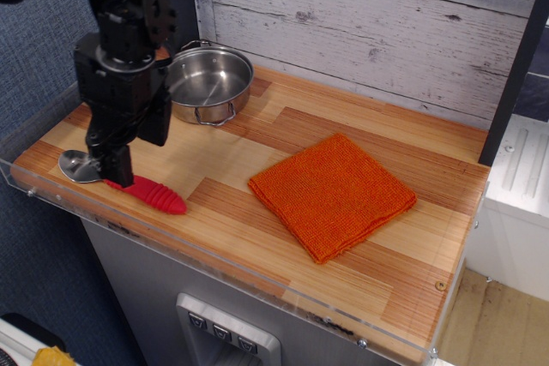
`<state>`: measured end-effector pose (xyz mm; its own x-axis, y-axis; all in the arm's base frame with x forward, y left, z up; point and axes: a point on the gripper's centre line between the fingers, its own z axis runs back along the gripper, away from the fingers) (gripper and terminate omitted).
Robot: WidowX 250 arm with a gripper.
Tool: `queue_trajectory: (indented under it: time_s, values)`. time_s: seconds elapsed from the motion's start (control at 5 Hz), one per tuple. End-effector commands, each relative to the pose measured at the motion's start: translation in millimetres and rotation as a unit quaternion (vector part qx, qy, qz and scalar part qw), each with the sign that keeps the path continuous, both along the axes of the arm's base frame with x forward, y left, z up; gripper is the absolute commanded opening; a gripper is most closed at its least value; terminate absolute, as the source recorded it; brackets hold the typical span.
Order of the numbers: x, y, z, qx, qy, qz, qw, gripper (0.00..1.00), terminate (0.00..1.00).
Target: Put the spoon on the orange rectangle.
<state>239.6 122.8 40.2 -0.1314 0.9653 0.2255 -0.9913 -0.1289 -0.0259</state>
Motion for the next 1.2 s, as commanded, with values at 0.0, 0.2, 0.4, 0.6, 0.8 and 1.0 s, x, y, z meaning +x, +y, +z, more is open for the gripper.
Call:
queue_trajectory:
  time_s: [0.0, 0.2, 0.4, 0.6, 0.8, 1.0]
  values:
    - [-0.4, -5.1, -11.3, 0.005, -0.014, 0.014, 0.9998, 1.0, 0.0]
    - [-1.8, -3.7, -19.1, -0.007, -0.025, 0.014, 0.9996, 1.0, 0.0]
    - [-2.0, -2.8, -25.5, -0.015, -0.028, 0.018, 0.9993, 1.0, 0.0]
    - [-4.0, -2.5, -26.7, -0.024, -0.03, 0.023, 0.999, 1.0, 0.0]
    - [-6.9, -3.5, -25.5, -0.031, -0.04, 0.024, 0.9984, 0.0, 0.0]
    - [-9.6, -2.3, -22.5, -0.035, -0.038, 0.024, 0.9984, 0.0, 0.0]
